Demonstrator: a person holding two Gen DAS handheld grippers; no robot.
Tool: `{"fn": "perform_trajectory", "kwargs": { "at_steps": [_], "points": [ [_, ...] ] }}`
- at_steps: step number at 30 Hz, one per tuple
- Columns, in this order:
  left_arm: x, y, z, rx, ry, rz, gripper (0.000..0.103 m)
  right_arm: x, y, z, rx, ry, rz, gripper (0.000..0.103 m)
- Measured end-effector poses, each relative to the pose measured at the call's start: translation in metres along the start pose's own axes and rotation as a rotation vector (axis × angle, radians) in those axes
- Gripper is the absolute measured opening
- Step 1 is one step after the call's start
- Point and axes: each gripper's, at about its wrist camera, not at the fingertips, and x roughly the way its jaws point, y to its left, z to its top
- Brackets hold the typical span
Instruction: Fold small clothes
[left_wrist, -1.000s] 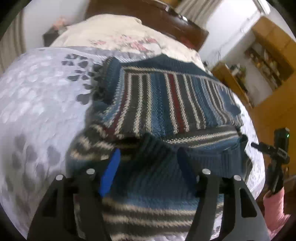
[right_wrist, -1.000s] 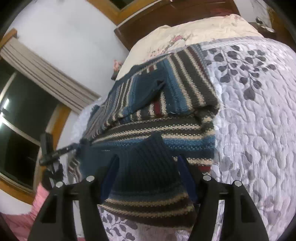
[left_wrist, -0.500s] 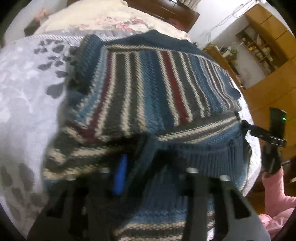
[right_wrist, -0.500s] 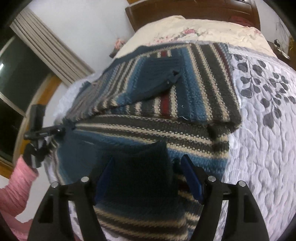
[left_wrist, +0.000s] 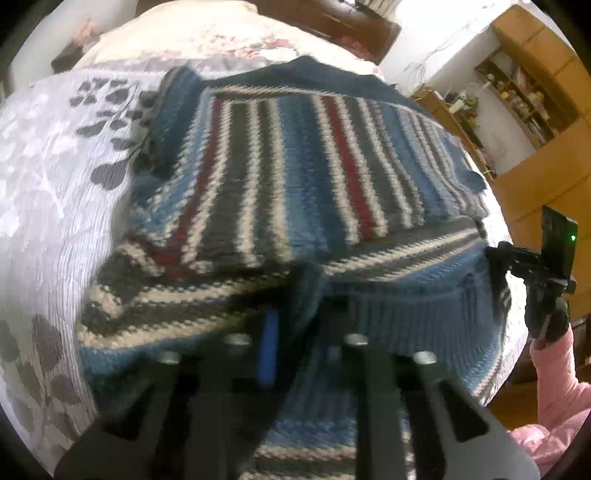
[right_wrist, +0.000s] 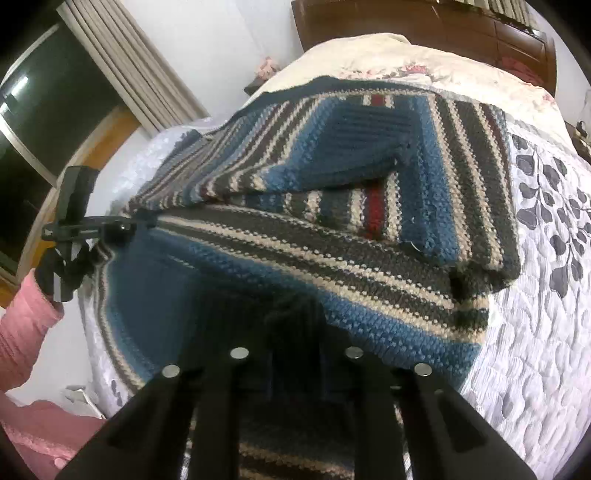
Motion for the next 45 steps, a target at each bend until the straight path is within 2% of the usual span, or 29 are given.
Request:
{"fn": "perform_trajectory", "kwargs": {
  "at_steps": [3, 7, 13, 15, 17, 21, 24, 30, 34, 37, 41, 42, 44, 45],
  "points": [
    [-0.013, -0.015, -0.002, 0.041, -0.044, 0.000, 0.009, -0.017, -0.007, -0.003, 0.041, -0.041, 0.045, 0.015],
    [-0.045, -0.021, 0.001, 0.013, -0.143, -0.040, 0.008, -0.044, -0.010, -0.002, 0.065, -0.102, 0.083, 0.015],
    [-0.087, -0.033, 0.029, -0.014, -0.295, -0.091, 0.008, -0.087, -0.013, 0.019, 0.068, -0.209, 0.104, 0.015],
    [-0.095, -0.039, 0.044, -0.013, -0.334, -0.104, 0.008, -0.100, -0.015, 0.034, 0.068, -0.250, 0.109, 0.015],
    [-0.098, -0.044, 0.061, -0.001, -0.370, -0.085, 0.008, -0.109, -0.015, 0.052, 0.059, -0.285, 0.089, 0.015],
    [-0.108, -0.036, 0.098, -0.030, -0.436, -0.090, 0.008, -0.118, -0.021, 0.098, 0.044, -0.329, 0.052, 0.015],
    [-0.102, -0.024, 0.132, -0.060, -0.473, -0.049, 0.008, -0.114, -0.032, 0.138, 0.058, -0.345, 0.021, 0.015],
    [-0.068, 0.002, 0.177, -0.108, -0.464, 0.041, 0.008, -0.073, -0.061, 0.207, 0.092, -0.311, -0.044, 0.012],
    [-0.028, 0.029, 0.190, -0.150, -0.410, 0.109, 0.008, -0.034, -0.094, 0.237, 0.153, -0.257, -0.053, 0.009],
    [0.010, 0.052, 0.186, -0.190, -0.326, 0.183, 0.008, -0.003, -0.116, 0.241, 0.197, -0.185, -0.077, 0.008],
    [0.045, 0.069, 0.178, -0.225, -0.235, 0.212, 0.010, 0.020, -0.133, 0.227, 0.243, -0.137, -0.079, 0.008],
    [0.048, 0.071, 0.178, -0.227, -0.225, 0.216, 0.012, 0.023, -0.136, 0.222, 0.252, -0.127, -0.074, 0.008],
    [0.043, 0.071, 0.178, -0.239, -0.235, 0.206, 0.016, 0.024, -0.139, 0.214, 0.263, -0.121, -0.045, 0.015],
    [0.039, 0.072, 0.178, -0.244, -0.246, 0.202, 0.022, 0.020, -0.140, 0.210, 0.258, -0.125, -0.041, 0.019]
  ]
}}
